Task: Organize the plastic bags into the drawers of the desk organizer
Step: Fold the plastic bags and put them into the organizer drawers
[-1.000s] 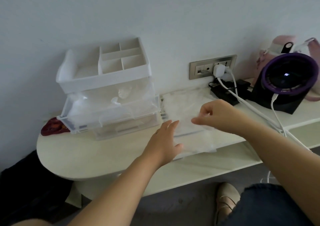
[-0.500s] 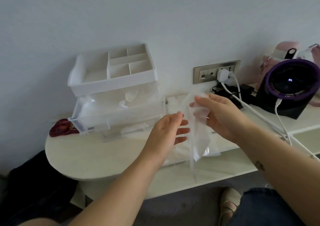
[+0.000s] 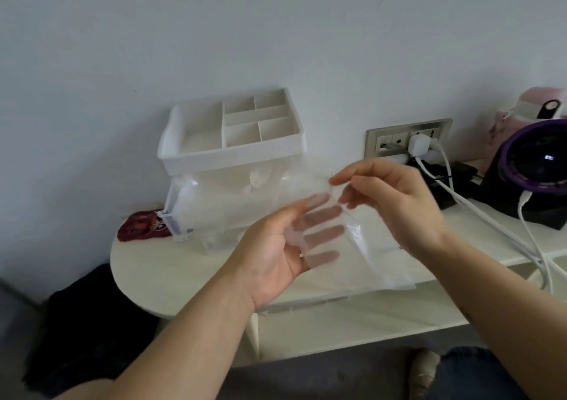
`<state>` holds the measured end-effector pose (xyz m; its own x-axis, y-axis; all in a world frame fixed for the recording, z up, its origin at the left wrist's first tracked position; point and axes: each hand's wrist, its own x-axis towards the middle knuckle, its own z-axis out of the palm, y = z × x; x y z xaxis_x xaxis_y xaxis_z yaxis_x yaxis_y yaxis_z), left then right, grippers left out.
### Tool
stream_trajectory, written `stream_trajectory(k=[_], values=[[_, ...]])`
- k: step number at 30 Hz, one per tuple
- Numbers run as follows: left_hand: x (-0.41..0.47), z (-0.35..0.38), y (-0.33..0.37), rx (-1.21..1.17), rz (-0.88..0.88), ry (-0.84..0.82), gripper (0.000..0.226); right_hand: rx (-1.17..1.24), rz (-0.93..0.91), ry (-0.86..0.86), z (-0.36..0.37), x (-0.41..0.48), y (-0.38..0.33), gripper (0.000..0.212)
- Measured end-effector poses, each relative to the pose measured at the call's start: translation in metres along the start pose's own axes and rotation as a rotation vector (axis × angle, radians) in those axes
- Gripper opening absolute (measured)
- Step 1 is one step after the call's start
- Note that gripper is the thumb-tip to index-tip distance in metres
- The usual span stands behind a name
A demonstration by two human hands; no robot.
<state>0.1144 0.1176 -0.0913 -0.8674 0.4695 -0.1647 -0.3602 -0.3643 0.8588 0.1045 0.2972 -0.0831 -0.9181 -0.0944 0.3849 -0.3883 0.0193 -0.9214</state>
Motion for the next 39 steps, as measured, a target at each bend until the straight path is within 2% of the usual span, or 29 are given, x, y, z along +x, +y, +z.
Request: stream_trajectory(k=[2, 5, 7, 8, 13, 15, 17, 19, 20, 22, 24, 25, 26, 28, 30, 35, 39], values=[[-0.009, -0.003, 0.010, 0.094, -0.012, -0.096, 0.036, -0.172, -0.009, 0.019, -0.009, 0.007, -0.007, 0.029], [-0.019, -0.012, 0.030, 0.189, -0.028, -0.231, 0.037, -0.232, 0.116, -0.343, -0.012, 0.016, -0.021, 0.062], [-0.024, -0.017, 0.045, 0.227, -0.042, -0.277, 0.040, -0.261, 0.235, -0.528, -0.010, 0.019, -0.029, 0.073], [-0.027, -0.019, 0.053, 0.254, -0.042, -0.295, 0.041, -0.295, 0.257, -0.569, -0.008, 0.021, -0.033, 0.072], [-0.037, -0.025, 0.081, 0.288, -0.014, -0.268, 0.043, -0.514, 0.172, -0.657, 0.003, 0.029, -0.062, 0.035], [-0.040, -0.025, 0.088, 0.286, 0.004, -0.267, 0.040, -0.591, 0.122, -0.631, 0.010, 0.033, -0.070, 0.015], [-0.043, -0.026, 0.095, 0.270, 0.087, -0.221, 0.034, -0.575, 0.083, -0.558, 0.016, 0.038, -0.078, 0.026], [-0.045, -0.032, 0.097, 0.317, 0.246, -0.076, 0.030, -0.492, 0.054, -0.441, 0.016, 0.044, -0.082, 0.030], [-0.046, -0.038, 0.096, 0.456, 0.353, 0.044, 0.028, -0.466, 0.037, -0.393, 0.016, 0.048, -0.085, 0.030], [-0.051, -0.051, 0.094, 0.948, 0.489, 0.263, 0.037, -0.460, 0.018, -0.329, 0.015, 0.056, -0.088, 0.020], [-0.055, -0.065, 0.088, 1.528, 0.387, 0.373, 0.053, -0.550, 0.011, -0.320, 0.015, 0.066, -0.089, 0.020], [-0.055, -0.071, 0.083, 1.713, 0.330, 0.399, 0.051, -0.600, 0.011, -0.328, 0.017, 0.072, -0.090, 0.020], [-0.055, -0.076, 0.078, 1.799, 0.319, 0.411, 0.043, -0.637, 0.017, -0.349, 0.020, 0.078, -0.091, 0.021], [-0.055, -0.079, 0.069, 1.793, 0.390, 0.412, 0.024, -0.694, 0.042, -0.417, 0.033, 0.088, -0.092, 0.020], [-0.054, -0.078, 0.064, 1.781, 0.476, 0.421, 0.017, -0.794, 0.043, -0.487, 0.048, 0.097, -0.089, 0.025], [-0.058, -0.081, 0.051, 1.758, 0.612, 0.405, 0.018, -1.104, -0.081, -0.608, 0.088, 0.112, -0.072, 0.017], [-0.063, -0.087, 0.046, 1.719, 0.659, 0.393, 0.017, -1.146, -0.103, -0.606, 0.096, 0.116, -0.078, 0.014]])
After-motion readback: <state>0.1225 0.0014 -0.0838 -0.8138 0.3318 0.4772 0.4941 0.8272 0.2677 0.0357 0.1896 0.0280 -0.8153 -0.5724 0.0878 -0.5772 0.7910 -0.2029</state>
